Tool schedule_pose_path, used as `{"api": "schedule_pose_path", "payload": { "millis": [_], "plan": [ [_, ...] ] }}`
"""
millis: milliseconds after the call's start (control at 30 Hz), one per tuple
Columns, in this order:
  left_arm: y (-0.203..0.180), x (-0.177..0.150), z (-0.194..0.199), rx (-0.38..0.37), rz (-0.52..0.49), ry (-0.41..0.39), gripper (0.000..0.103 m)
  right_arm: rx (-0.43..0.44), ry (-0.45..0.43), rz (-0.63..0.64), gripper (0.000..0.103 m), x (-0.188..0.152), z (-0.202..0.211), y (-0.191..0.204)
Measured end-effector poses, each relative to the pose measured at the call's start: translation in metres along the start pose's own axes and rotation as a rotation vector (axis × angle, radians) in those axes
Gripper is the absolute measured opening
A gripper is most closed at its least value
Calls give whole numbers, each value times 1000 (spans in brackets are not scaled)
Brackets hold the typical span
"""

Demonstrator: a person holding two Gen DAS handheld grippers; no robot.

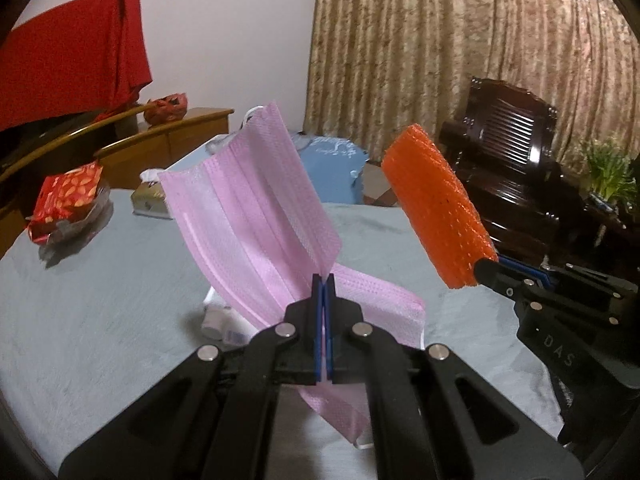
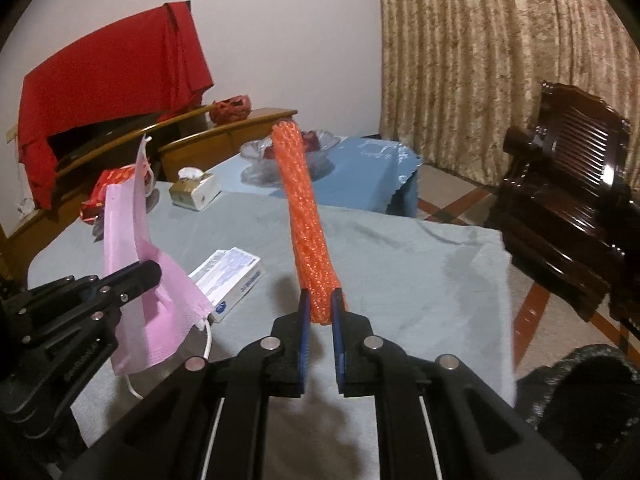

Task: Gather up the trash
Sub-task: 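Carry the mask and mesh net over the bin and open both grippers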

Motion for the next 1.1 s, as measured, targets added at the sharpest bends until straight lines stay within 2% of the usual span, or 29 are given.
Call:
{"api": "schedule_pose_path", "payload": {
  "millis": [567,1100],
  "plan": [
    [-89,12,45,-108,-73,-58,1,-106,-64,-65,10,-5,84,-61],
    [-205,0,63,-247,-170,-63,1,-247,-93,-146,10,-36,159,-140]
  ]
}}
Point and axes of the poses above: each gripper's, at about its wrist camera, not at the fingertips, and z roughly against the way its jaws point, y to its left, x to its top, the point moved 5 cm from there along -z, roughly the way its jaws point, and after that the axes turned 7 degrees about x, right-handed, at the moved point
